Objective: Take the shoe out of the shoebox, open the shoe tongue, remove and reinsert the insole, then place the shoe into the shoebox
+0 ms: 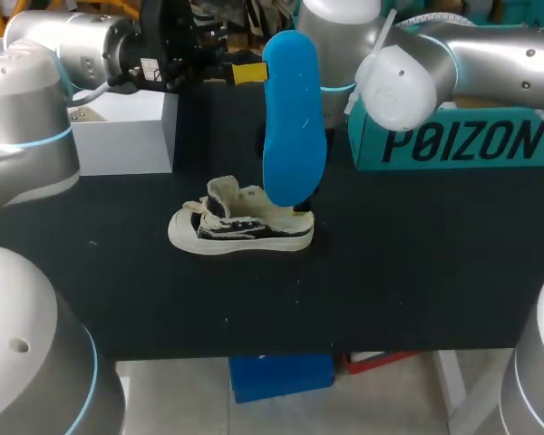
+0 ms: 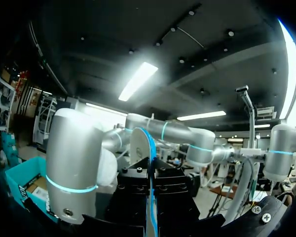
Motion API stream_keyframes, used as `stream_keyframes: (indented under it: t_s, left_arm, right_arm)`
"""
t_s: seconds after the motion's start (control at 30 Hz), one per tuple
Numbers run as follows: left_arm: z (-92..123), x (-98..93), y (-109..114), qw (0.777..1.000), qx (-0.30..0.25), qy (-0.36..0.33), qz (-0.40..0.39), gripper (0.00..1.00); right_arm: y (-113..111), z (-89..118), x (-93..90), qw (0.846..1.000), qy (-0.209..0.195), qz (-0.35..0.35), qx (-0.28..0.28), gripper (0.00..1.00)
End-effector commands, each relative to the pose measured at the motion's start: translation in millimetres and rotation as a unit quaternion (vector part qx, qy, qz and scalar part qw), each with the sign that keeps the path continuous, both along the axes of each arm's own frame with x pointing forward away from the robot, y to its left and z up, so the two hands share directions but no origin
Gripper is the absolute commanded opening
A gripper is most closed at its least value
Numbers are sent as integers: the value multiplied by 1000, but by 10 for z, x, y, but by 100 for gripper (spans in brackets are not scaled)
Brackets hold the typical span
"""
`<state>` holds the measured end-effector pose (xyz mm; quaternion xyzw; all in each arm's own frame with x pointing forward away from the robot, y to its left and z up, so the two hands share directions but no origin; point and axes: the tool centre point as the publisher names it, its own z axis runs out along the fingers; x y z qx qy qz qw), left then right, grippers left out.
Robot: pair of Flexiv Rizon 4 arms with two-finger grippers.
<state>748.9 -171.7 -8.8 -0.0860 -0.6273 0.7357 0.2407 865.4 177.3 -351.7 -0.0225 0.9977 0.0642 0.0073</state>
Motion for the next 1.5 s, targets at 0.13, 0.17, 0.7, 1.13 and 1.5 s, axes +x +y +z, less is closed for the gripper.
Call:
stream_keyframes:
  t_s: [0.13, 0.17, 0.7, 1.13, 1.5]
  left_arm:
    - [-13, -4, -3, 1000, -1, -1, 0, 0]
    - [-13, -4, -3, 1000, -1, -1, 0, 0]
    - [-13, -4, -3, 1000, -1, -1, 0, 0]
    - [-13, -4, -3, 1000, -1, -1, 0, 0]
    - [-13, -4, -3, 1000, -1, -1, 0, 0]
  right_arm:
    - [-105, -2, -52, 999, -2, -14, 36, 100]
    - [-130, -5, -60, 999, -4, -17, 50, 100]
    - [-319, -127, -152, 975, -29, -5, 220, 100]
    - [-459, -378, -84, 950, -35, -24, 308, 100]
    - [-485, -552, -49, 938, -35, -23, 345, 100]
